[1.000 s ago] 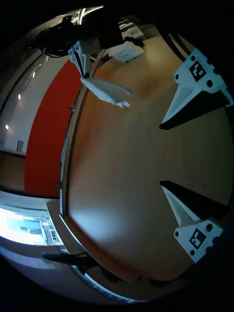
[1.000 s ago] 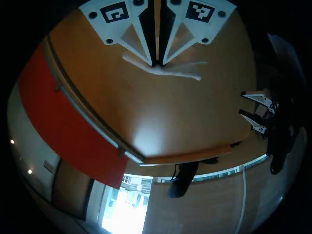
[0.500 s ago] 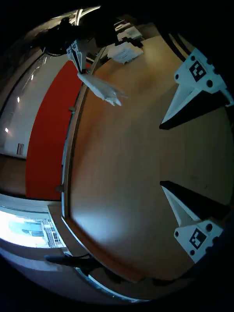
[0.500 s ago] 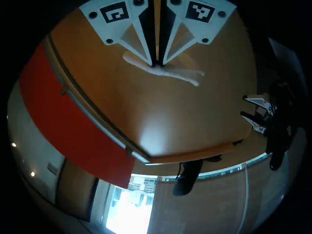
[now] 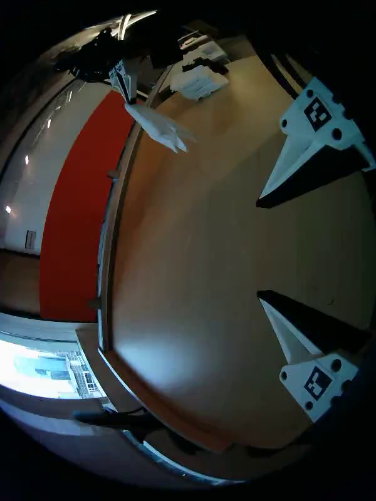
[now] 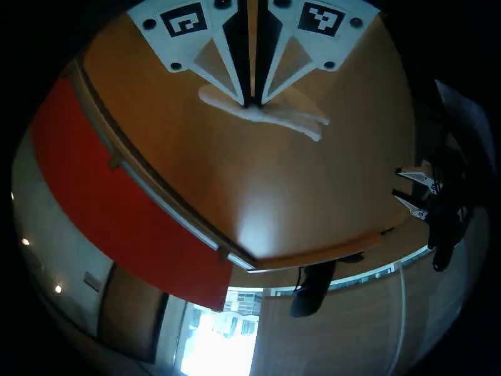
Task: Fold towel
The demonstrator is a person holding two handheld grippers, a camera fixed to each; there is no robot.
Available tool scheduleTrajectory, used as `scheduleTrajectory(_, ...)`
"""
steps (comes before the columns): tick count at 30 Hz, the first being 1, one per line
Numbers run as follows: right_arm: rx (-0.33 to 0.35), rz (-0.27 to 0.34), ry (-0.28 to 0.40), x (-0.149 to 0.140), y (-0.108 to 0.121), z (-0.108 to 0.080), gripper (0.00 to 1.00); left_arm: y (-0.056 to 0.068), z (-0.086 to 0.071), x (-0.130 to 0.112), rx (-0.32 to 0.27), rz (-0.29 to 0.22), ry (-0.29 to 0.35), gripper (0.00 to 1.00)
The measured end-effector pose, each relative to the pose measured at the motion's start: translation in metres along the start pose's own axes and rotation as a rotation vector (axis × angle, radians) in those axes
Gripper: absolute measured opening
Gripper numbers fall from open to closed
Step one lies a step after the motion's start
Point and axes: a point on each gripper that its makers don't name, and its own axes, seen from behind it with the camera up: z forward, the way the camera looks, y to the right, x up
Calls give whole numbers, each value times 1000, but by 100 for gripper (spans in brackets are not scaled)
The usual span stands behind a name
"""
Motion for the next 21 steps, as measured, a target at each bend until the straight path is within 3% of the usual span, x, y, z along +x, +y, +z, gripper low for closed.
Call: scheduleTrajectory(21,-131,72,-50,-61,113,-69,4,16,13,6,13,10,-16,97)
